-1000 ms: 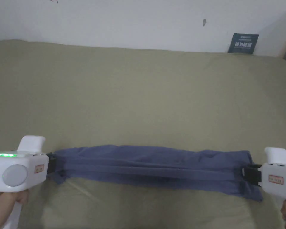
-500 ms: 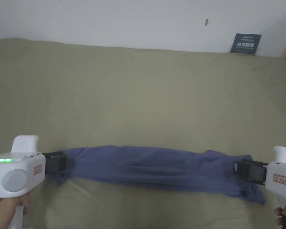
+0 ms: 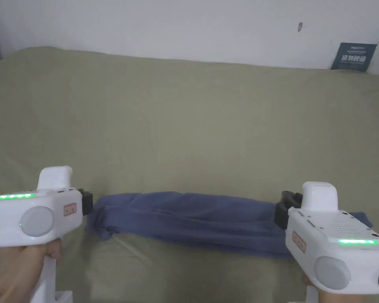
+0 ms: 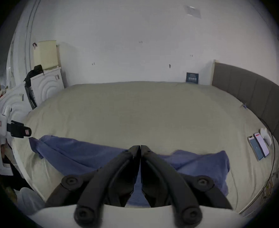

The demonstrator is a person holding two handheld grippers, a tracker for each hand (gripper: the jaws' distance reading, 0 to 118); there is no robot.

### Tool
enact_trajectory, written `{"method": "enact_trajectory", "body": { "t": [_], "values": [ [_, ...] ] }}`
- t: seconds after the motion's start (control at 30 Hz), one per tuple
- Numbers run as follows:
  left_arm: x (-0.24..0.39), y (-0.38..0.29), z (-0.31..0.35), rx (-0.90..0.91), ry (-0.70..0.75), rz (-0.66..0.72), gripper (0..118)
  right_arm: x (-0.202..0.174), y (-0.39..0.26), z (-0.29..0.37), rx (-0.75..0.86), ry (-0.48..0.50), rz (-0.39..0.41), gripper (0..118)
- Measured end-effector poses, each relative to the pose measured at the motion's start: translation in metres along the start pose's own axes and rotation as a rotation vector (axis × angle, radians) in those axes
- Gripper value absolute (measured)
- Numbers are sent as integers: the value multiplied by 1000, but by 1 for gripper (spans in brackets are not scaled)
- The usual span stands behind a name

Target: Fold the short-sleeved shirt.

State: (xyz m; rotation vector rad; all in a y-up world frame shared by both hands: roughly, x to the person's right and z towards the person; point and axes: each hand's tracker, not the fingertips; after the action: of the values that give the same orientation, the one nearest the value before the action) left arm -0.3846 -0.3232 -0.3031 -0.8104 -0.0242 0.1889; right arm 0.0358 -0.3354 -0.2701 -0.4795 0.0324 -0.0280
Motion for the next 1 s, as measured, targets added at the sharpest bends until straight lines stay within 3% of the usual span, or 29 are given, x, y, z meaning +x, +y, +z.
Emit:
{"method": "enact_trajectory", "body": {
  "t": [0.2,0.43,0.63,0.67,0.7,0.73,0.77,0.83,1.0],
  "values": [
    [-50,32,-18,-193,-220,198,0,-37,-2,3,106,-65,73,7],
    [-112,49,-63,-371,-456,383,1,-49,-1,0,121,-75,72,8],
    [-115,36,-73,-386,-522,400,2,-47,-5,-4,86,-75,77,8],
    [-114,35,-74,-386,-537,396,16,-46,-5,-4,84,-74,70,8],
    [-112,34,-75,-386,-546,389,46,-45,-5,-4,85,-74,64,8],
    [-110,33,-76,-386,-544,385,90,-44,-5,-4,83,-74,60,8],
    [-102,32,-72,-393,-543,383,118,-43,-4,-4,80,-73,59,8],
    [-95,22,-74,-452,-543,351,113,-41,-5,-4,80,-77,62,8],
    [-73,21,-69,-457,-646,440,111,-38,-6,-3,67,-74,62,8]
  ]
}}
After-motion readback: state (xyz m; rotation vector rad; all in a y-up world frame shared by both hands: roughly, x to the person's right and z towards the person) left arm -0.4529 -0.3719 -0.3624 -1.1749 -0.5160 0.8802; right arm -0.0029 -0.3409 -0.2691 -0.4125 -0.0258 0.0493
